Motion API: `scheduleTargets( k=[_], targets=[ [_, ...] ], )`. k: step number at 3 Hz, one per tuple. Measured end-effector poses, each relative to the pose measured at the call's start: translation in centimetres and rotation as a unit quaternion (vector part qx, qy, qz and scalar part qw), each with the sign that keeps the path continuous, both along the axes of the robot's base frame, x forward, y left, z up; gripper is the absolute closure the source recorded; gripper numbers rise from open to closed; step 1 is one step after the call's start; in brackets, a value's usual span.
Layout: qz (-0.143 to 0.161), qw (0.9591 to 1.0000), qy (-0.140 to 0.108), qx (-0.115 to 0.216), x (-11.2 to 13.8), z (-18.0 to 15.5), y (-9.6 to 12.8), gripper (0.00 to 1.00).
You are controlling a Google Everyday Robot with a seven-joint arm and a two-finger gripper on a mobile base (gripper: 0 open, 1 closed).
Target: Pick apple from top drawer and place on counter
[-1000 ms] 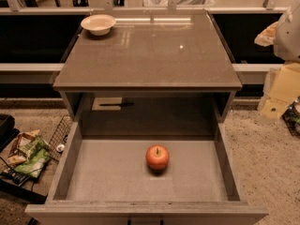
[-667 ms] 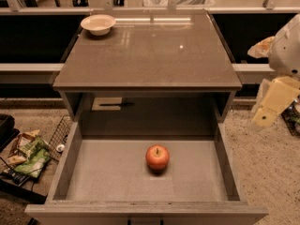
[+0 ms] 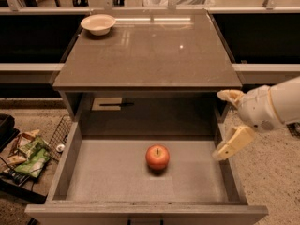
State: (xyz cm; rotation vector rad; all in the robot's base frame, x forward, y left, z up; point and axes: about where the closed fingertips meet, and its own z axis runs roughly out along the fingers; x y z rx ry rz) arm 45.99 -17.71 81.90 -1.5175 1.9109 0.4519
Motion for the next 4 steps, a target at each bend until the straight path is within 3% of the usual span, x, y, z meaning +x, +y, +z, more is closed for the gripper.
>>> scheduleTargets(
  k=[1, 2, 4],
  targets=[
    [0.003, 0.9957, -0.016, 0.092, 1.7, -5.0, 3.0, 0.00],
    [0.008, 0.9900, -0.019, 0.140, 3.2, -8.8, 6.5, 0.00],
    [0.008, 0.9925, -0.002, 0.122, 4.0, -14.7, 11.7, 0.00]
  ],
)
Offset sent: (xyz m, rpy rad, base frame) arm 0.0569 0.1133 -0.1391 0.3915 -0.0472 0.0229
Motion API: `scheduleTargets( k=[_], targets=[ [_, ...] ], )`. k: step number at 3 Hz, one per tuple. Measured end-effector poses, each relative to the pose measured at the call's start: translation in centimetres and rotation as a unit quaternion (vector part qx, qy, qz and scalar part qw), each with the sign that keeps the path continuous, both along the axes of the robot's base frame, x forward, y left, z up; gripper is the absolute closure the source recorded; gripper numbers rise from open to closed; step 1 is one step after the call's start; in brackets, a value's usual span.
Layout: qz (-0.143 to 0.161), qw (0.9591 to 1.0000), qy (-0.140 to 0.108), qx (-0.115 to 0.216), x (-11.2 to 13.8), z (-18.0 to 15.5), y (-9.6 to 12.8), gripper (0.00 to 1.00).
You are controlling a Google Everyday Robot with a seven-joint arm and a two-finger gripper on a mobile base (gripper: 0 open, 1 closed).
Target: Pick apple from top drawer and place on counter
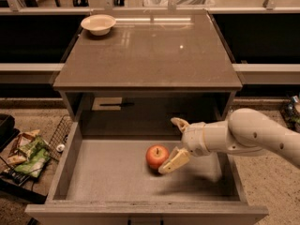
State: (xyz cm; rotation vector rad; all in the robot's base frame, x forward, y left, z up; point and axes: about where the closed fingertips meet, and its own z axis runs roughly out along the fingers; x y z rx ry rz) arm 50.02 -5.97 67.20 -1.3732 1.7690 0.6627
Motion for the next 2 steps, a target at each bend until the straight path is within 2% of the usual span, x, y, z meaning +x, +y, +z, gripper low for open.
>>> scheduleTargets(
  k=[1, 2],
  targets=[
    [-0.005, 0.9995, 0.012, -0.030, -0.1, -2.2, 1.5, 0.00],
    [-0.001, 0.9984, 0.019, -0.053, -0.6, -3.5, 2.6, 0.16]
  ],
)
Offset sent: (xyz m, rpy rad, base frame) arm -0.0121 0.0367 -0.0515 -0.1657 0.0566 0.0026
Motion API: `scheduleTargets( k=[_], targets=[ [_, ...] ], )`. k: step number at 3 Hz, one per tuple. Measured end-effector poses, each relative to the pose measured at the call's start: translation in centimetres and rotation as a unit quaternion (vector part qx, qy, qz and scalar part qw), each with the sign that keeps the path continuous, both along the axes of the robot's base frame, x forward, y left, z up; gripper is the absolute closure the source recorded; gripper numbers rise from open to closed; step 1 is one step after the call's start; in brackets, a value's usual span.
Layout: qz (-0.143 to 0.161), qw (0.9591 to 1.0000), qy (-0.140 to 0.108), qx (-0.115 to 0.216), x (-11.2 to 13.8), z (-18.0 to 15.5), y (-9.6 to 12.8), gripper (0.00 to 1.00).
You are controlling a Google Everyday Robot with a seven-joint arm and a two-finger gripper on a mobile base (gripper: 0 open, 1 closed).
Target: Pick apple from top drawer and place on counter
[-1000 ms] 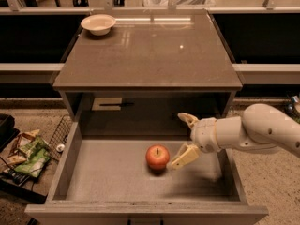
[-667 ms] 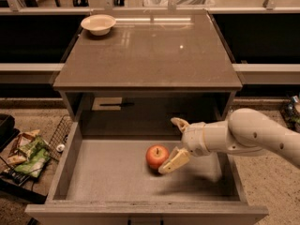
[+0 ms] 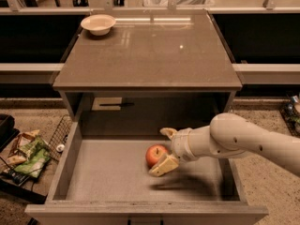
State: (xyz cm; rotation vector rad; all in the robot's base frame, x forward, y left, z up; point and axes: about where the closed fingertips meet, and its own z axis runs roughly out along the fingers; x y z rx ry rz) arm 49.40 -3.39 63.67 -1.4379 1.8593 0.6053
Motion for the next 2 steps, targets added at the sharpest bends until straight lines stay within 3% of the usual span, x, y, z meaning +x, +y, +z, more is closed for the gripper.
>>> scheduleTargets(
  k=[1, 2],
  targets=[
    [0.005, 0.9998, 0.004, -0.019, -0.32, -0.84, 0.88, 0.39],
    [0.010, 0.9987, 0.010, -0.049, -0.06, -0.58, 1.21, 0.70]
  ],
)
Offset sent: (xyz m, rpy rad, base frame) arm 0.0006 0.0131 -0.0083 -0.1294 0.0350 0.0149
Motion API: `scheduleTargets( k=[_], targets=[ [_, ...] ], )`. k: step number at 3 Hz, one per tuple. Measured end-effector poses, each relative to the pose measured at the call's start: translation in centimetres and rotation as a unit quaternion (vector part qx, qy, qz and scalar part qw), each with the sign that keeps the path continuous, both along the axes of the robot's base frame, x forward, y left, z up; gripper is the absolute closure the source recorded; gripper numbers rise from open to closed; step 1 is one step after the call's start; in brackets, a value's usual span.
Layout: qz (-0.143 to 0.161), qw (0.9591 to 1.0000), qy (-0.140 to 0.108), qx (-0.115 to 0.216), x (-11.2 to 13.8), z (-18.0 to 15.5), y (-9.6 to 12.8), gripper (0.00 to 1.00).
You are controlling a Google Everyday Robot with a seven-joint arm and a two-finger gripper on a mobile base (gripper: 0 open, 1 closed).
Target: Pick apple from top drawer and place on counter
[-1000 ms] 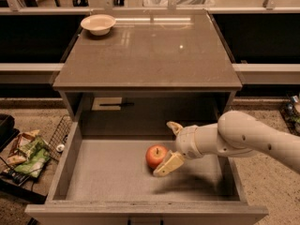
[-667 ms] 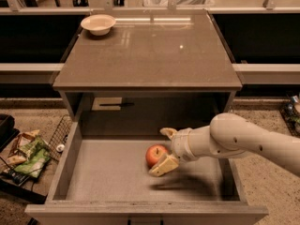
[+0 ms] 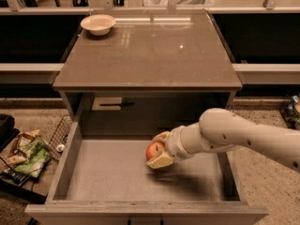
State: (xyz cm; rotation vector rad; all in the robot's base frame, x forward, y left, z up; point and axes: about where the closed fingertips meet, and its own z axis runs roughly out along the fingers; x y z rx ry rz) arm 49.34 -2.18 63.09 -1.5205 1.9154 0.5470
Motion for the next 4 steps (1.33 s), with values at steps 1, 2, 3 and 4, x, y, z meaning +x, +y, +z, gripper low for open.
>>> scheduleTargets(
  k=[1, 2, 3, 4],
  targets=[
    [0.004, 0.9990, -0.012, -0.042, 0.5, 3.3, -1.0, 0.93],
    [-0.009, 0.9975, -0.040, -0.057, 2.3, 10.3, -4.8, 1.00],
    [-0.029, 0.9979, -0.040, -0.042, 4.9, 16.8, -9.2, 1.00],
    [-0.030, 0.9993, 0.024, -0.001, 8.8, 21.0, -9.8, 1.00]
  ],
)
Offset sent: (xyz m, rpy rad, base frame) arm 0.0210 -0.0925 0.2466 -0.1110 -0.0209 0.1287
